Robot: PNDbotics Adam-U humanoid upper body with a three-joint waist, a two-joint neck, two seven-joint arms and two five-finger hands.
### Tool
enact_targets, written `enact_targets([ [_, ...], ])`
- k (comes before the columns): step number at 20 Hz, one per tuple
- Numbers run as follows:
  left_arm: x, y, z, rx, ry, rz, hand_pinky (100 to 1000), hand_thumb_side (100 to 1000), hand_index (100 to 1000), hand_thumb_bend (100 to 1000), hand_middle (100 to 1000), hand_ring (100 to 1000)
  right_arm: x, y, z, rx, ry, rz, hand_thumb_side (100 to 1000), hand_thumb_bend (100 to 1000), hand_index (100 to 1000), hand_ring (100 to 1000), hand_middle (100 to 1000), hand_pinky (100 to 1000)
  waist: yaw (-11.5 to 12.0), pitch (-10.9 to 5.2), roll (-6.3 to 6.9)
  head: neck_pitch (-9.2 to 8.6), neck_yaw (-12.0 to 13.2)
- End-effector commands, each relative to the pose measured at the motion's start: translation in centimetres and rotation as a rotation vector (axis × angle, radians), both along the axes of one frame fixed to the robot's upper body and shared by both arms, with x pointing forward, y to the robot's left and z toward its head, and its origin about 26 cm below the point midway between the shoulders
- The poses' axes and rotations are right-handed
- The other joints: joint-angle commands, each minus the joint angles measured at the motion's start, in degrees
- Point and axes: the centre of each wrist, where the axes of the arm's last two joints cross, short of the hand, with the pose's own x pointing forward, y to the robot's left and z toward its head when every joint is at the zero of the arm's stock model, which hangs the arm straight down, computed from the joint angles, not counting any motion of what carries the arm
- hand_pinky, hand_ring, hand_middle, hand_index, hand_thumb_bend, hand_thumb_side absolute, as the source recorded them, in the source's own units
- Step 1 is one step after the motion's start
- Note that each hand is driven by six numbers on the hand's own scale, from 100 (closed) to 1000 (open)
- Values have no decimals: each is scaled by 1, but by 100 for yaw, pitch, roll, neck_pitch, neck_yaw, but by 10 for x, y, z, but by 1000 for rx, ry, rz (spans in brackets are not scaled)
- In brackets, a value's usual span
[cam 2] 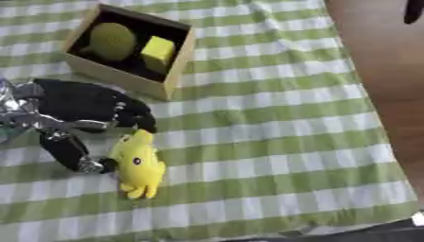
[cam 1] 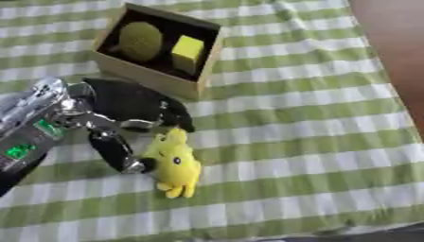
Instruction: Pick up objects on the table and place them in the box.
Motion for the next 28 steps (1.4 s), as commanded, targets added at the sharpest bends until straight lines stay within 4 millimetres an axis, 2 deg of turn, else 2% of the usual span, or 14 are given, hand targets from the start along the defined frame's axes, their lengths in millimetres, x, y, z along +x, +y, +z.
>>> enact_targets([
  [1, 5, 1, 4, 55, -19, -10, 910, 281, 963, 373, 899, 993, -7, -1, 17, 45, -43, -10, 470, 100, 879, 1000, 411, 1000, -15, -152, -32, -8, -48],
  [4, 10, 2, -1, 77, -18, -8, 911, 288, 966, 393, 904, 995, -10, -1, 20, 73, -48, -18, 470, 100, 878, 1000, 410, 1000, -31, -160, -34, -4, -55],
  [6, 13, 1, -3, 79, -15, -12, 908, 282, 962, 367, 898, 991, -10, 0, 20, 76, -47, -20, 470, 100, 878, 1000, 409, 1000, -42, -164, -38, -6, -53],
  [8, 14, 0, -5, 73, -7, -19, 897, 273, 937, 329, 842, 966, -10, -1, 19, 74, -44, -24, 470, 100, 877, 1000, 407, 1000, -49, -164, -38, -3, -53],
  [14, 9, -2, -2, 11, 15, -43, 786, 240, 723, 143, 606, 787, -9, -4, 16, 70, -31, -46, 470, 100, 877, 1000, 403, 1000, -46, -159, -28, 6, -66],
  [16, 6, -2, 0, -21, 26, -39, 756, 237, 684, 100, 570, 756, -9, -5, 16, 68, -28, -50, 470, 100, 877, 1000, 403, 1000, -42, -162, -28, 9, -69],
  [20, -2, -1, 11, -95, 35, -31, 688, 244, 627, 100, 518, 686, -9, -6, 15, 66, -24, -57, 470, 100, 877, 1000, 402, 1000, -34, -174, -29, 9, -79],
  [24, -19, 5, 38, -207, 0, -41, 677, 245, 612, 100, 506, 672, -9, -7, 14, 63, -25, -62, 470, 100, 875, 1000, 401, 1000, -12, -183, -30, 15, -95],
  [25, -25, 7, 47, -238, -15, -47, 676, 442, 611, 100, 509, 672, -9, -8, 14, 63, -26, -63, 472, 100, 875, 1000, 401, 1000, -5, -185, -30, 22, -98],
  [26, -31, 9, 58, -273, -36, -52, 677, 236, 611, 100, 505, 672, -10, -8, 14, 62, -27, -64, 470, 100, 875, 1000, 401, 1000, 7, -189, -30, 30, -103],
  [28, -41, 15, 77, -339, -73, -57, 678, 228, 614, 100, 507, 674, -10, -8, 14, 62, -27, -66, 470, 100, 875, 1000, 401, 1000, 28, -196, -28, 41, -98],
])
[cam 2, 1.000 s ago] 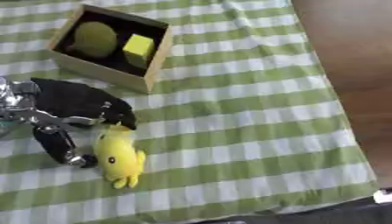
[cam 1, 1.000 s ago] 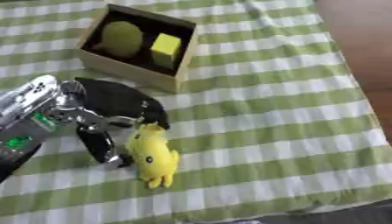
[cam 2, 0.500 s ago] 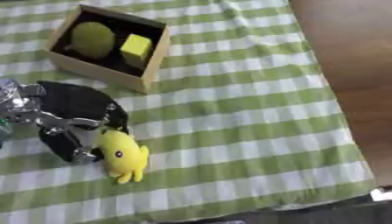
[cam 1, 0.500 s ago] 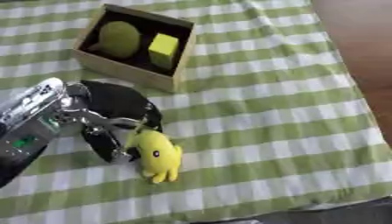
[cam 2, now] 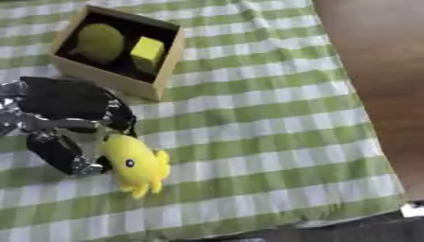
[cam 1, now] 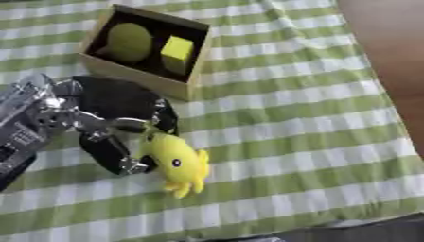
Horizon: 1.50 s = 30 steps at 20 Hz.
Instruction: Pick up objects on the table and place them in the box.
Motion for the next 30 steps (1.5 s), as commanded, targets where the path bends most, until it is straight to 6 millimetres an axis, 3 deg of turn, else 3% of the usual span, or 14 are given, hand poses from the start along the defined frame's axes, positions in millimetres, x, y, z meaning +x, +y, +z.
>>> enact_targets([
  [1, -16, 13, 38, -98, -79, 8, 678, 228, 614, 100, 506, 674, -4, -4, 12, -27, -30, -19, 470, 100, 875, 1000, 401, 1000, 20, -200, -27, 36, 6],
  [7, -14, 19, 72, -231, -113, 13, 677, 209, 609, 100, 504, 674, -4, -4, 11, -33, -27, -18, 470, 100, 874, 1000, 400, 1000, 61, -218, -28, 25, 31],
  [14, 36, 24, 84, -337, -153, 134, 669, 177, 605, 100, 505, 671, -3, -5, 10, -39, -25, -17, 470, 100, 875, 1000, 399, 1000, 41, -207, -48, -32, 68],
  [23, 108, 41, 75, -447, -261, 341, 665, 131, 610, 100, 512, 669, -2, -3, 10, -45, -35, -6, 470, 100, 875, 1000, 398, 1000, -13, -135, -81, -144, 148],
  [30, 150, 51, 46, -462, -322, 452, 672, 125, 620, 100, 521, 676, -2, 0, 12, -51, -48, 11, 470, 100, 875, 1000, 397, 1000, -59, -62, -111, -189, 212],
])
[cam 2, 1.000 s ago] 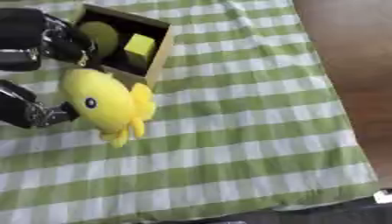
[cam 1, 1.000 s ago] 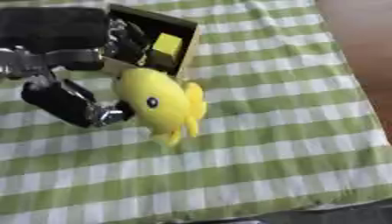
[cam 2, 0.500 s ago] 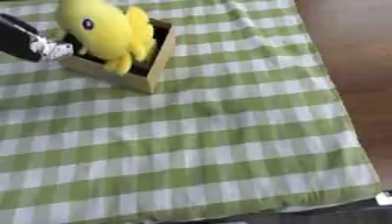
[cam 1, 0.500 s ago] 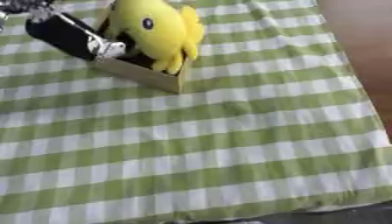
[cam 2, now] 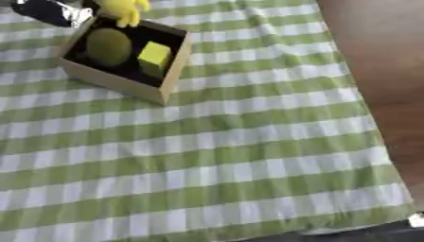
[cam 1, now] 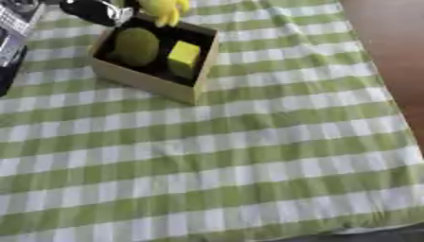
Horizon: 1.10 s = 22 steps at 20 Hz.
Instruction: Pick up objects on the table and place them in the box.
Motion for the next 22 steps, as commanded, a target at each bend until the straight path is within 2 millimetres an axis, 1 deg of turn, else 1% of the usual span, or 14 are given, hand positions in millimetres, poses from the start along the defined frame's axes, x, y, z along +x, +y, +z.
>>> enact_targets([
  [1, 9, 7, 1, 8, -48, 39, 673, 125, 623, 100, 524, 678, -3, 1, 12, -33, -32, 4, 470, 100, 875, 1000, 397, 1000, -9, -55, -106, -79, 47],
  [2, 12, 8, -3, 18, -50, 45, 675, 100, 630, 124, 530, 680, -3, 1, 12, -34, -32, 5, 465, 100, 875, 1000, 397, 1000, -11, -49, -107, -80, 56],
  [3, 14, 8, -8, 28, -50, 50, 679, 133, 640, 100, 539, 682, -3, 1, 11, -34, -32, 6, 470, 100, 875, 1000, 397, 1000, -14, -43, -109, -83, 68],
  [6, 19, 9, -19, 44, -44, 57, 689, 138, 665, 100, 562, 693, -3, 1, 11, -35, -32, 6, 470, 100, 875, 1000, 396, 1000, -25, -30, -117, -96, 99],
  [7, 20, 9, -22, 51, -37, 59, 704, 147, 696, 100, 595, 714, -3, 1, 11, -35, -32, 5, 470, 100, 875, 1000, 396, 1000, -27, -28, -119, -96, 104],
  [9, 22, 10, -26, 65, -27, 62, 707, 149, 703, 100, 603, 719, -3, 1, 11, -34, -33, 5, 470, 100, 875, 1000, 396, 1000, -29, -26, -122, -90, 109],
  [10, 22, 10, -28, 72, -21, 63, 721, 156, 726, 100, 634, 739, -3, 1, 11, -34, -33, 4, 470, 100, 875, 1000, 396, 1000, -30, -26, -123, -87, 111],
  [11, 23, 10, -30, 84, -11, 67, 779, 169, 832, 110, 755, 812, -3, 1, 11, -34, -33, 4, 470, 100, 875, 1000, 396, 1000, -29, -27, -124, -82, 111],
  [12, 23, 10, -32, 96, -2, 71, 825, 176, 887, 112, 814, 860, -3, 1, 11, -34, -33, 4, 470, 100, 875, 1000, 396, 1000, -29, -28, -125, -79, 111],
  [15, 22, 12, -31, 120, 2, 85, 904, 167, 990, 102, 916, 940, -3, 1, 10, -35, -32, 2, 470, 100, 875, 1000, 396, 1000, -19, -33, -128, -64, 107],
  [16, 22, 12, -30, 119, -3, 92, 912, 163, 999, 100, 920, 947, -3, 0, 10, -36, -32, 2, 470, 100, 875, 1000, 396, 1000, -15, -35, -128, -59, 108],
  [18, 19, 14, -26, 103, -14, 107, 918, 256, 1000, 100, 918, 954, -3, 0, 9, -38, -30, 1, 470, 100, 875, 1000, 396, 1000, -4, -41, -128, -49, 104],
  [19, 18, 15, -23, 91, -21, 112, 917, 274, 999, 100, 916, 954, -3, 0, 9, -39, -29, -1, 470, 100, 875, 1000, 396, 1000, 3, -47, -126, -43, 100],
  [22, 12, 16, -15, 75, -35, 116, 920, 285, 1000, 100, 920, 961, -3, -1, 8, -39, -25, -4, 470, 100, 875, 1000, 396, 1000, 27, -73, -120, -27, 82],
])
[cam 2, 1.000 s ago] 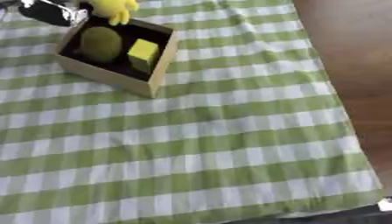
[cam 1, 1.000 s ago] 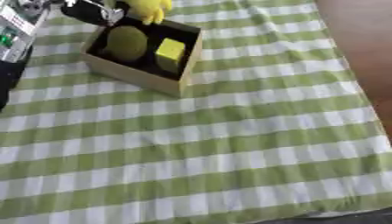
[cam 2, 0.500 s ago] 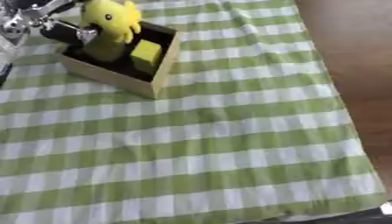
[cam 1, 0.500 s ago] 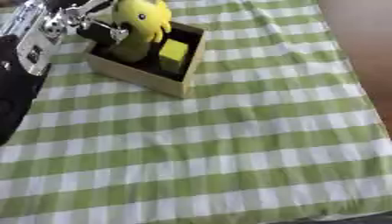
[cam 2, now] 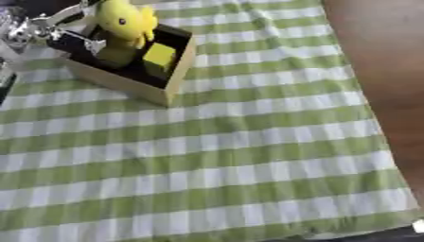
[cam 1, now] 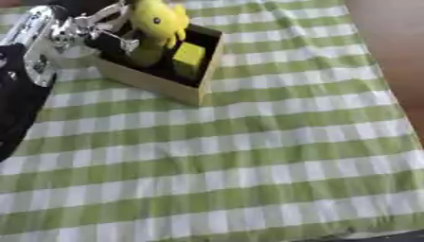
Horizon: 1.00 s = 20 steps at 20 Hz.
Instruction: Pick up objects on the table and place them in the box.
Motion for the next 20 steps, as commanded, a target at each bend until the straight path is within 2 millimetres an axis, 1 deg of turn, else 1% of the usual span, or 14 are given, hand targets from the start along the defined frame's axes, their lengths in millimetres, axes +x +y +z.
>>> enact_targets([
  [1, -8, 10, 26, -14, -55, 18, 920, 267, 998, 100, 918, 962, -3, -1, 10, -29, -25, -6, 470, 100, 875, 1000, 397, 1000, 16, -90, -103, -7, -21],
  [4, -13, 8, 32, -23, -50, 4, 914, 257, 991, 100, 912, 959, -3, -1, 9, -28, -21, -3, 470, 100, 874, 1000, 397, 1000, 37, -131, -108, 3, -31],
  [5, -16, 7, 35, -32, -50, -6, 908, 234, 989, 100, 908, 955, -3, -1, 9, -27, -20, -3, 470, 100, 874, 1000, 397, 1000, 42, -143, -112, 6, -32],
  [6, -18, 7, 38, -44, -50, -17, 907, 231, 987, 100, 906, 953, -3, -1, 9, -26, -20, -3, 470, 100, 874, 1000, 397, 1000, 47, -154, -116, 11, -34],
  [8, -24, 5, 47, -79, -56, -43, 896, 179, 974, 100, 894, 943, -3, -2, 8, -25, -19, -3, 470, 100, 874, 1000, 398, 1000, 60, -172, -120, 19, -40],
  [11, -39, 1, 62, -123, -74, -96, 889, 189, 960, 100, 883, 934, -3, -2, 8, -24, -18, -5, 470, 100, 873, 1000, 398, 1000, 89, -194, -120, 32, -58],
  [14, -52, -4, 71, -108, -65, -141, 897, 164, 973, 100, 900, 942, -3, -2, 8, -22, -16, -5, 470, 100, 873, 1000, 398, 1000, 119, -214, -121, 47, -68],
  [15, -54, -7, 71, -92, -54, -148, 903, 149, 992, 100, 911, 950, -3, -2, 8, -20, -16, -3, 470, 100, 873, 1000, 398, 1000, 123, -219, -127, 46, -65],
  [18, -51, -13, 67, -65, -8, -148, 893, 181, 987, 100, 894, 941, -3, 1, 8, -19, -17, 8, 470, 100, 873, 1000, 398, 1000, 109, -222, -156, 40, -41],
  [20, -50, -13, 66, -84, -6, -152, 880, 220, 970, 100, 881, 929, -4, 1, 8, -21, -21, 10, 470, 100, 872, 1000, 398, 1000, 95, -208, -164, 39, -41],
])
